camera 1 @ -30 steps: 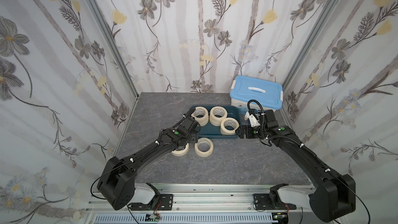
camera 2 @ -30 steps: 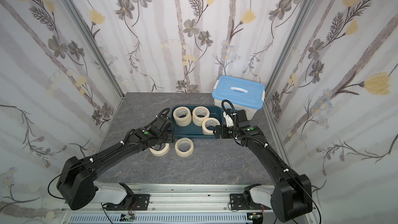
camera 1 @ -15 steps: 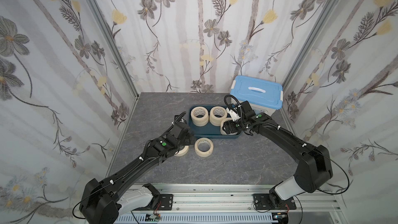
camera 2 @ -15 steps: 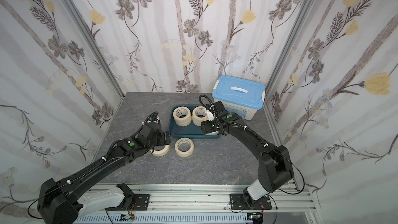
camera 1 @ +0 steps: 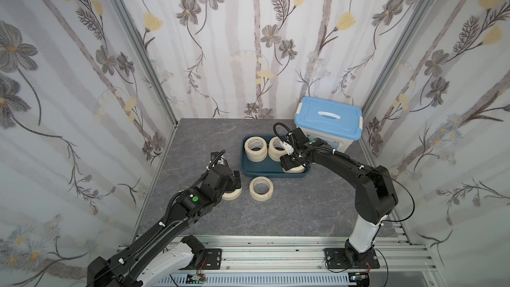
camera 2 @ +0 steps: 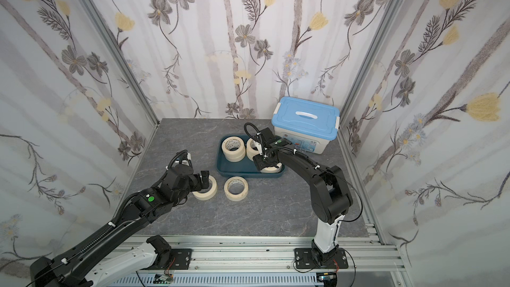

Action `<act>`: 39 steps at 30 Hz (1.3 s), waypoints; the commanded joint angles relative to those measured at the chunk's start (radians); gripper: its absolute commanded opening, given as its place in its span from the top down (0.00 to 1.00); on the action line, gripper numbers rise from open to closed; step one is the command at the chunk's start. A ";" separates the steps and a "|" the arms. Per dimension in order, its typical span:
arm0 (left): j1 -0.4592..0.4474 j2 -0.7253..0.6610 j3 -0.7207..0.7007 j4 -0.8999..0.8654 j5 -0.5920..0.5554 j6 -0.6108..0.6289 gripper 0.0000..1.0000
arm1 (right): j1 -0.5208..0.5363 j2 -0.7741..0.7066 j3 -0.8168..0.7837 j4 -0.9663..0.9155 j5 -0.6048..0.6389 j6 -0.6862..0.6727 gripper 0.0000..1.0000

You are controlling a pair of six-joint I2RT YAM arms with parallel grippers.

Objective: Take out the art tape in the storage box
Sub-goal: Pick up the art tape from the storage box.

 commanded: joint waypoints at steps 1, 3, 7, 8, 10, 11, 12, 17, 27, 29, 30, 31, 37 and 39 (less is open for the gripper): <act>0.002 -0.022 -0.006 -0.022 -0.049 -0.018 0.00 | 0.008 0.025 0.019 -0.019 0.036 -0.017 0.33; 0.001 -0.032 -0.007 -0.033 -0.055 -0.021 0.00 | 0.013 0.040 0.027 -0.022 0.045 -0.018 0.34; 0.001 -0.051 -0.018 -0.040 -0.065 -0.033 0.00 | 0.022 0.065 0.041 -0.022 0.062 -0.017 0.37; 0.001 -0.055 -0.020 -0.039 -0.065 -0.037 0.00 | 0.023 0.070 0.044 -0.021 0.067 -0.018 0.37; 0.002 -0.063 -0.025 -0.039 -0.065 -0.040 0.00 | 0.025 0.079 0.050 -0.022 0.078 -0.018 0.40; 0.002 -0.065 -0.026 -0.040 -0.065 -0.042 0.00 | 0.026 0.081 0.050 -0.022 0.080 -0.018 0.41; 0.002 -0.068 -0.028 -0.042 -0.066 -0.042 0.00 | 0.027 0.087 0.052 -0.024 0.081 -0.019 0.42; 0.001 -0.087 -0.029 -0.050 -0.069 -0.046 0.00 | 0.029 0.104 0.061 -0.028 0.090 -0.021 0.48; 0.004 -0.127 -0.047 -0.043 -0.075 -0.045 0.00 | 0.034 0.122 0.070 -0.034 0.116 -0.018 0.61; 0.003 -0.124 -0.045 -0.046 -0.076 -0.043 0.00 | 0.035 0.120 0.073 -0.042 0.125 -0.017 0.67; 0.003 -0.124 -0.044 -0.048 -0.076 -0.040 0.00 | 0.036 0.117 0.074 -0.043 0.131 -0.017 0.69; 0.004 -0.125 -0.044 -0.047 -0.075 -0.039 0.00 | 0.036 0.111 0.076 -0.046 0.136 -0.017 0.71; 0.003 -0.124 -0.039 -0.049 -0.086 -0.029 0.00 | 0.040 0.084 0.078 -0.064 0.166 -0.032 0.78; 0.003 -0.117 -0.033 -0.050 -0.087 -0.026 0.00 | 0.039 0.077 0.086 -0.080 0.180 -0.036 0.80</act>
